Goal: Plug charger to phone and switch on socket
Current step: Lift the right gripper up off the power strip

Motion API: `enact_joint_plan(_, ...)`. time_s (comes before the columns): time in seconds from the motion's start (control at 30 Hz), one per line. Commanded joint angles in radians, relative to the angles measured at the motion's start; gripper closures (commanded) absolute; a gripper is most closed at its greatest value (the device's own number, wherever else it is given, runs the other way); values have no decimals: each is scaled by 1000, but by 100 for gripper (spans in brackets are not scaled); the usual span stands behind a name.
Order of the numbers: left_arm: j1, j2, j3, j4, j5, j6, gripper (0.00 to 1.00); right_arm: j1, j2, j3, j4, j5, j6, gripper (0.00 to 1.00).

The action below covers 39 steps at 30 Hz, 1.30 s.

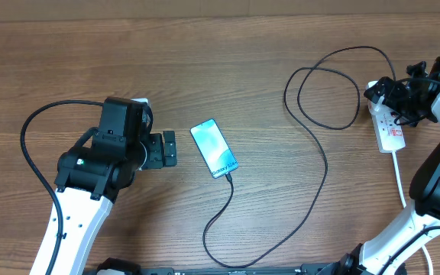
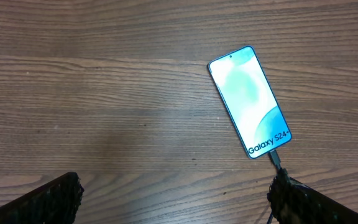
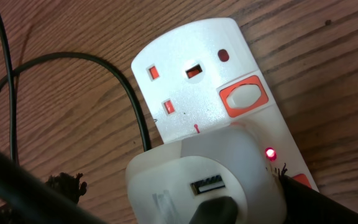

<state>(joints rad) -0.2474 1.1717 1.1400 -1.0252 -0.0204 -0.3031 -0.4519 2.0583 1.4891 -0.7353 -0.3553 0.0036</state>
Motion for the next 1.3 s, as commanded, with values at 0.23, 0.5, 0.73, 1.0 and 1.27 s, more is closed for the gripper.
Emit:
enact_joint_plan(0.23,5,0,16,1,-13,19,1,18,32,-32,-26,-95,29,0)
enact_joint_plan(0.5,5,0,16,1,-13,19,0,12,-7,1,-56,-27,60,0)
enact_joint_plan(0.73,5,0,16,1,-13,19,0,8,-99,1,-75,30,79,0)
enact_joint_plan(1.0,5,0,16,1,-13,19,0,8,-241,1,-130,89,113,0)
enact_joint_plan(1.27,5,0,16,1,-13,19,0,13,-438,1,-217,199,154,0)
